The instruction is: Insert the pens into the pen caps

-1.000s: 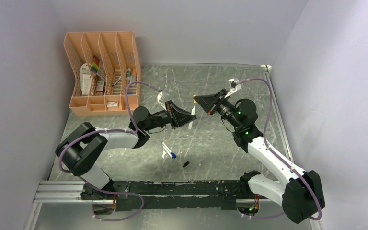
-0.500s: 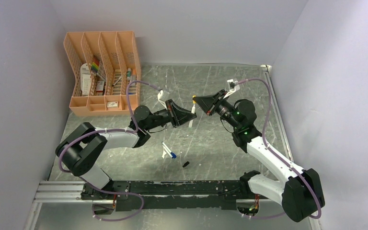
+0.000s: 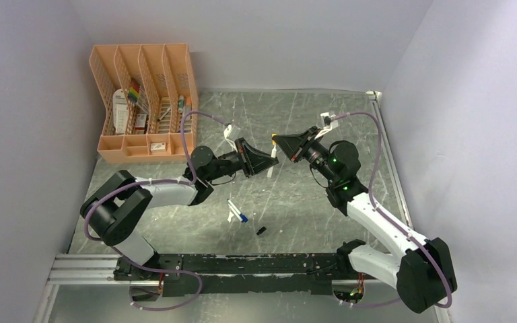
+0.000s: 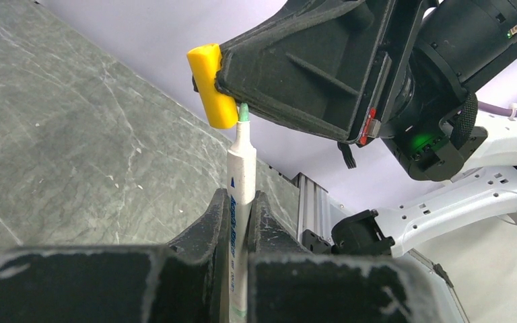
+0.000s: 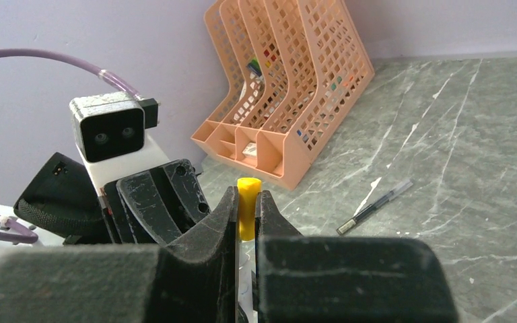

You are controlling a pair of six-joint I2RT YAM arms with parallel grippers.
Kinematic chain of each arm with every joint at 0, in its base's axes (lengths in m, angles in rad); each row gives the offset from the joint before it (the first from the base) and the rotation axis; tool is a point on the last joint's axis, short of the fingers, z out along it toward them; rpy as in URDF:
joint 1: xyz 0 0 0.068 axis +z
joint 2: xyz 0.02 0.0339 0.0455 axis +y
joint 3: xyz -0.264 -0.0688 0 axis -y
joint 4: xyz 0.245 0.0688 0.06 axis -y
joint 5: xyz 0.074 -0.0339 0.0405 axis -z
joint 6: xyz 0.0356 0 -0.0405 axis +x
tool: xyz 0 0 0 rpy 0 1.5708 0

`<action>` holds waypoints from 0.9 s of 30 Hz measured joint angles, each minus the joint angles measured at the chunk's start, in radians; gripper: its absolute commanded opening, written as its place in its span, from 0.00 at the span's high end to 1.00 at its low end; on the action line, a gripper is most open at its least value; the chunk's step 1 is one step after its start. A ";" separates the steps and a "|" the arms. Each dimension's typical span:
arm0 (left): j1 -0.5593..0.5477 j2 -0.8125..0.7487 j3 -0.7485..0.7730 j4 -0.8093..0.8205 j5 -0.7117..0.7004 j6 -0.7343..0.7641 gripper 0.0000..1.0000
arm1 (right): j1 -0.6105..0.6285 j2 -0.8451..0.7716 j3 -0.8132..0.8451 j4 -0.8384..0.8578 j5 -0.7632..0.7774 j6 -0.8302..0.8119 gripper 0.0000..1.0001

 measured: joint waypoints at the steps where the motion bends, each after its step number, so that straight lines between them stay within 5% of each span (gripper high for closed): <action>1: 0.000 0.000 0.000 0.000 0.000 0.000 0.93 | 0.000 -0.002 0.000 -0.004 0.006 -0.003 1.00; 27: 0.000 0.036 0.000 -0.005 -0.010 -0.001 0.93 | 0.005 -0.016 0.011 -0.032 0.053 -0.042 1.00</action>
